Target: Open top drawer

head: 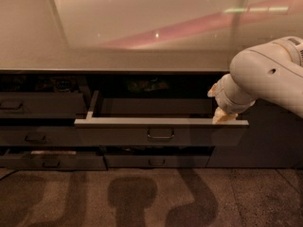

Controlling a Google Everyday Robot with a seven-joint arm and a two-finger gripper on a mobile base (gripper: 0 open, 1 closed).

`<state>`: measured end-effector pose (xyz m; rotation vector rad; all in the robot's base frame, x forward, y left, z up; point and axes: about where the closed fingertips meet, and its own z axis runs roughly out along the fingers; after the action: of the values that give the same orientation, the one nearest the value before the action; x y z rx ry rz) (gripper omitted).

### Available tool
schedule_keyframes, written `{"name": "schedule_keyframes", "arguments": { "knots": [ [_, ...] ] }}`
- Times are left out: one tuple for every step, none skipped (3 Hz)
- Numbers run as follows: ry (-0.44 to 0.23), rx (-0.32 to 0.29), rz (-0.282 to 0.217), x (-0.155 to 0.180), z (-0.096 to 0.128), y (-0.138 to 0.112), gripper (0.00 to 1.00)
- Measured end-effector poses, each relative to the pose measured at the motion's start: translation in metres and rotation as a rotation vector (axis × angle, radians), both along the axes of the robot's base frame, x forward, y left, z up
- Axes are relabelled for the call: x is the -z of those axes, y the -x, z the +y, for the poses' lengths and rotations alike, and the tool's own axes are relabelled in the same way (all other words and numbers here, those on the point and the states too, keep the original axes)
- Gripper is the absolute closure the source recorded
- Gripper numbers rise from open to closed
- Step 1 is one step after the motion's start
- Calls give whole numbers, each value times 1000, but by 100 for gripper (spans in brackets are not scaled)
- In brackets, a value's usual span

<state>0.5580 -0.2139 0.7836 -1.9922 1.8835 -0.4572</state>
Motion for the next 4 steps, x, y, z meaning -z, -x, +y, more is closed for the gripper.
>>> {"name": "schedule_keyframes", "arguments": {
  "knots": [
    [0,0,0,0,0,0,62],
    [0,0,0,0,0,0,84],
    [-25,13,63,20,-12,-14,100],
    [-75,-14,151,49,-18,-36,100]
  ]
}}
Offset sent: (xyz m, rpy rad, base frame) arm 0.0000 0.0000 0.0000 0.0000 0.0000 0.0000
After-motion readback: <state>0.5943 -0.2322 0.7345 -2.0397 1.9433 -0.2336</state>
